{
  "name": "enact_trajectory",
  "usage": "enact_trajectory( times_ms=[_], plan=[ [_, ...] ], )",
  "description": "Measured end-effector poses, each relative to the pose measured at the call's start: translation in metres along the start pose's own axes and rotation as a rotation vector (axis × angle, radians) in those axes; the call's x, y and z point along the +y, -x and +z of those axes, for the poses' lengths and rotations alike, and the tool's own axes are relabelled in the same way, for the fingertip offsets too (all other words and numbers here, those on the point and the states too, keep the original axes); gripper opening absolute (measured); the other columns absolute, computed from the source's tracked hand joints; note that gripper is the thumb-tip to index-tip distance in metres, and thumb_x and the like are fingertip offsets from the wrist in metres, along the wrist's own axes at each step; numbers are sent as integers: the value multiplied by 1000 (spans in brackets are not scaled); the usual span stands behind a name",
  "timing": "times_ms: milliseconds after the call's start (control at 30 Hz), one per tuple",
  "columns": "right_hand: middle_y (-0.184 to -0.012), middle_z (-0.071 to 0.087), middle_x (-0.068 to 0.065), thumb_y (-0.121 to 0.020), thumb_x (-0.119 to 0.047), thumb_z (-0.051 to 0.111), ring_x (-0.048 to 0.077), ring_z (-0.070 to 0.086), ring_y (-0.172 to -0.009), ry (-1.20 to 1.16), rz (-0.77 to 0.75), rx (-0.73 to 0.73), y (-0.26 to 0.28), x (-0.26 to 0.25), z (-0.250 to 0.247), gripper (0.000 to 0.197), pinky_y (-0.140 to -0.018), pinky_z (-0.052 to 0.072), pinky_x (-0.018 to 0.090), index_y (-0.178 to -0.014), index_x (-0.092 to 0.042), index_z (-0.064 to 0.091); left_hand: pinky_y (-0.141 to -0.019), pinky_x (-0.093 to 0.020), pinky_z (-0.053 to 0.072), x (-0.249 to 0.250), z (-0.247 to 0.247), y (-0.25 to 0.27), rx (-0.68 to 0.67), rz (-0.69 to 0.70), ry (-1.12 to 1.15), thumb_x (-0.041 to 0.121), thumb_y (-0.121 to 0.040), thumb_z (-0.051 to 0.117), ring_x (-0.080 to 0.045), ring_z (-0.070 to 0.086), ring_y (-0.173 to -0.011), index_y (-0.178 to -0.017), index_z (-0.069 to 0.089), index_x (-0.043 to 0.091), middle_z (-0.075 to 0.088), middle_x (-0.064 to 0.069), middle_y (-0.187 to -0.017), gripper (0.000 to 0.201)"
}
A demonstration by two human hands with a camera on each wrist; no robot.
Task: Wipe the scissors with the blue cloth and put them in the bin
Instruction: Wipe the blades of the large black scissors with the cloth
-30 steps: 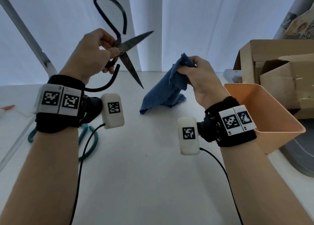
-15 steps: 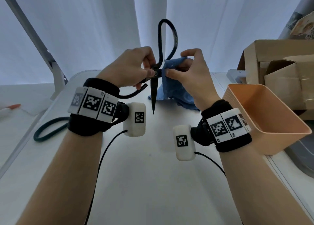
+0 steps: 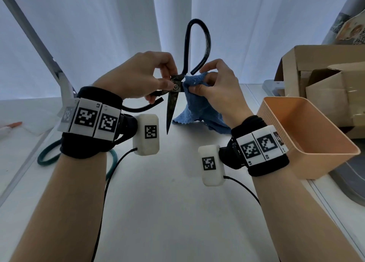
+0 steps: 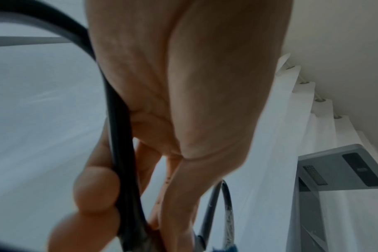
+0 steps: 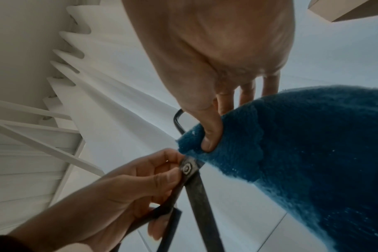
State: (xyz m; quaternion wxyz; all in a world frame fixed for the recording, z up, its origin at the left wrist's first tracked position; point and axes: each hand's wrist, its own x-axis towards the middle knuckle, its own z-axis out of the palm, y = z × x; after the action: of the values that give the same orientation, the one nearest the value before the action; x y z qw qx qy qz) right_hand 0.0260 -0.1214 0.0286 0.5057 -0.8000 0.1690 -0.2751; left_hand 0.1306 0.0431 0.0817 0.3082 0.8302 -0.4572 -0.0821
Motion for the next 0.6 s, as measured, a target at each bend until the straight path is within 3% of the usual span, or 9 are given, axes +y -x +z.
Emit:
enact_trajectory(
  times_ms=[167, 300, 433, 600],
  plan=[
    [-93, 74, 4, -83, -18, 79, 20, 68, -91, -20, 13, 9, -2, 0, -2, 35, -89, 55, 42, -107, -17, 53, -52, -22, 54, -4, -3, 2, 4, -14, 37, 15, -92, 69, -28, 67, -55, -103, 62, 22, 68, 7, -94, 15],
    [-96, 71, 12, -86, -16, 75, 20, 66, -87, -70, 52, 29, -6, 5, -9, 32, -78, 54, 32, -108, -15, 53, -53, -22, 53, -9, -8, 5, 15, -30, 77, 16, -92, 69, -24, 66, -54, -101, 63, 23, 68, 5, -94, 14],
    [-100, 71, 12, -90, -13, 71, 14, 65, -87, -149, 97, 74, -7, 6, -13, 26, -70, 47, 20, -108, -18, 53, -52, -23, 53, -11, -11, 7, 27, -35, 121, 15, -92, 69, -20, 63, -51, -100, 63, 21, 68, 4, -92, 12],
    [-101, 72, 9, -91, -14, 70, 18, 68, -95, -233, 114, 144, -9, 7, -14, 24, -74, 54, 25, -107, -20, 53, -51, -23, 52, -15, -17, 10, 62, -45, 153, 12, -92, 68, -19, 61, -50, -103, 63, 16, 67, 6, -86, 12]
  ],
)
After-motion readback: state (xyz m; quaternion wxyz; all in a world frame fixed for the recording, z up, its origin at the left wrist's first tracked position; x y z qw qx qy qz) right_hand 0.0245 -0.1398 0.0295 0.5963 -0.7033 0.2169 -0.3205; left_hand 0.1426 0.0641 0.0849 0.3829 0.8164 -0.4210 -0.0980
